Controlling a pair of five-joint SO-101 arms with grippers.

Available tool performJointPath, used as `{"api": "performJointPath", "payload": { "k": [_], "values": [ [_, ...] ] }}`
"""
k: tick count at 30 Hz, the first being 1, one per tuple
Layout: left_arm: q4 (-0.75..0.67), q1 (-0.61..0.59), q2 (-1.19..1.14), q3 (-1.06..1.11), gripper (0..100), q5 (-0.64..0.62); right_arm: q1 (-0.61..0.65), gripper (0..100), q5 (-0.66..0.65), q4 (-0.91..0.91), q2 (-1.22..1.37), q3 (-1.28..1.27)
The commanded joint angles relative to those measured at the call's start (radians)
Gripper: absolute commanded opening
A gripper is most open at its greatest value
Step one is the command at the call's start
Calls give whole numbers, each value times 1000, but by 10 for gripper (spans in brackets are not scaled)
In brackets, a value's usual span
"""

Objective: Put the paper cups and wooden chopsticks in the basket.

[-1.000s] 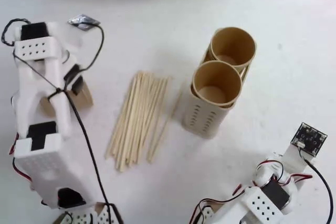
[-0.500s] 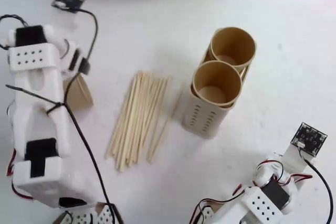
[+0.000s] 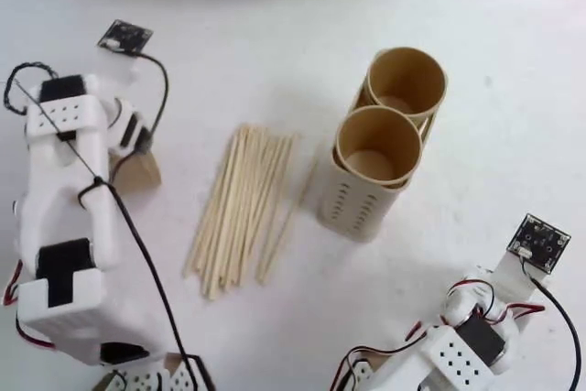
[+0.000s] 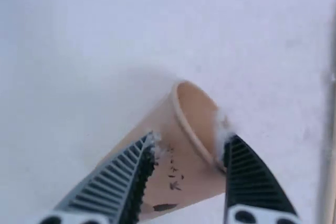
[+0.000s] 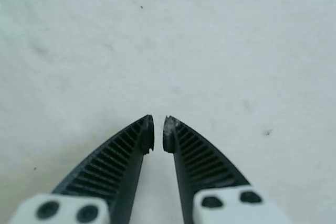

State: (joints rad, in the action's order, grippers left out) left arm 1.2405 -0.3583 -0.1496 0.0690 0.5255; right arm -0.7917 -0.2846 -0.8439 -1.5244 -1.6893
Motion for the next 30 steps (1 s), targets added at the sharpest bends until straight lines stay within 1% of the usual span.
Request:
{"api": "performJointPath", "payload": {
  "k": [1, 5, 10, 15, 19, 25, 27, 30],
  "values": [
    [-9, -84, 8, -6, 214, 78, -15, 45, 8, 13, 2, -6],
    [-8, -151, 18, -12, 214, 138, -15, 45, 8, 13, 2, -6],
    [29, -239, 128, -60, 214, 189, -15, 45, 8, 13, 2, -6],
    [25, -341, 197, -71, 214, 275, -15, 45, 8, 13, 2, -6],
    [17, -394, 142, -64, 214, 313, -15, 45, 8, 13, 2, -6],
    [-9, -404, -39, -64, 212, 333, -15, 45, 8, 13, 2, -6],
    [-9, -390, -99, -68, 181, 331, -15, 45, 8, 13, 2, -6],
    [-9, -367, -153, -75, 81, 325, -15, 45, 8, 13, 2, -6]
  ]
}}
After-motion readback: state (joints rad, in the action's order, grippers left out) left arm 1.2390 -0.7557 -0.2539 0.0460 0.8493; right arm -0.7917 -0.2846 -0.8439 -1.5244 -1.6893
